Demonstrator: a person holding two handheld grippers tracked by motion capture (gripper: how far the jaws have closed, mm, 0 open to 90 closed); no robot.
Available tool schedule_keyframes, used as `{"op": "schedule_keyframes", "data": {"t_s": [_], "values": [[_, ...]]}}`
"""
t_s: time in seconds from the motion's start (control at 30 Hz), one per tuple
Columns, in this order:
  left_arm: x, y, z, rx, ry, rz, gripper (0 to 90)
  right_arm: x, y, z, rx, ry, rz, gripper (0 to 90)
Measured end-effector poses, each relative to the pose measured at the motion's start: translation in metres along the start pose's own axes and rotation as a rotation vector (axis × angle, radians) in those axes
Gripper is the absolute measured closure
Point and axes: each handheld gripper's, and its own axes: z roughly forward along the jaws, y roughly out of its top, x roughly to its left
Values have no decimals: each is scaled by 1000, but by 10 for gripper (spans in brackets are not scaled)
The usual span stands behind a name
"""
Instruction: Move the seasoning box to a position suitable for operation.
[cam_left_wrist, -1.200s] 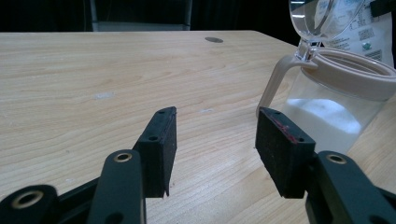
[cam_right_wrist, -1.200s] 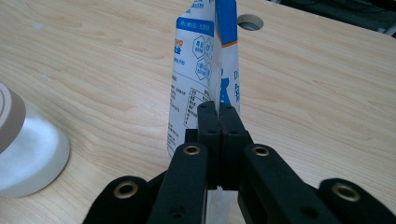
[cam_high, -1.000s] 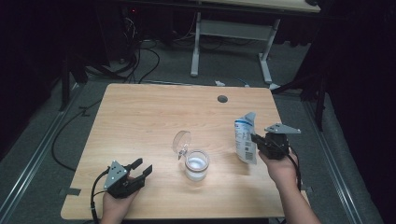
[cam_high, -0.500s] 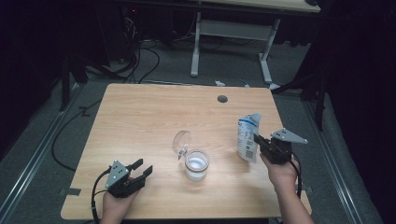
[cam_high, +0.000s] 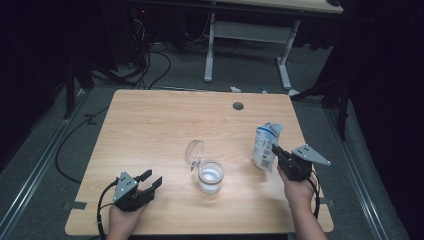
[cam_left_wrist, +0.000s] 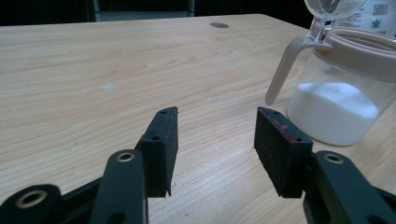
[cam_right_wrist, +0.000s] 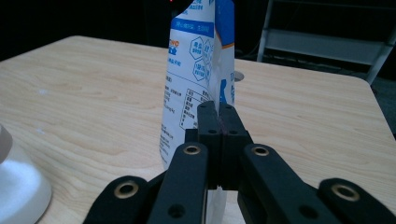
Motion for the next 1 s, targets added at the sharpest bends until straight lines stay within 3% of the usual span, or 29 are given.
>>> {"op": "schedule_keyframes", "data": {"t_s": [0.13, 0.27, 0.6, 0.77, 1.0], "values": [[-2, 0, 0, 3, 15, 12, 500, 0, -9, 3, -35, -4, -2, 900], [-2, 0, -1, -1, 19, -18, 501, 0, -18, 5, -61, -3, -3, 900], [-14, -1, 4, 4, 25, -11, 502, -5, -31, 8, -121, -6, 0, 900], [-17, 0, 6, 9, 28, -4, 502, -8, -33, 17, -126, -16, 1, 900], [-17, -1, 5, 9, 17, -1, 501, -6, -39, 15, -143, -23, -5, 899]]}}
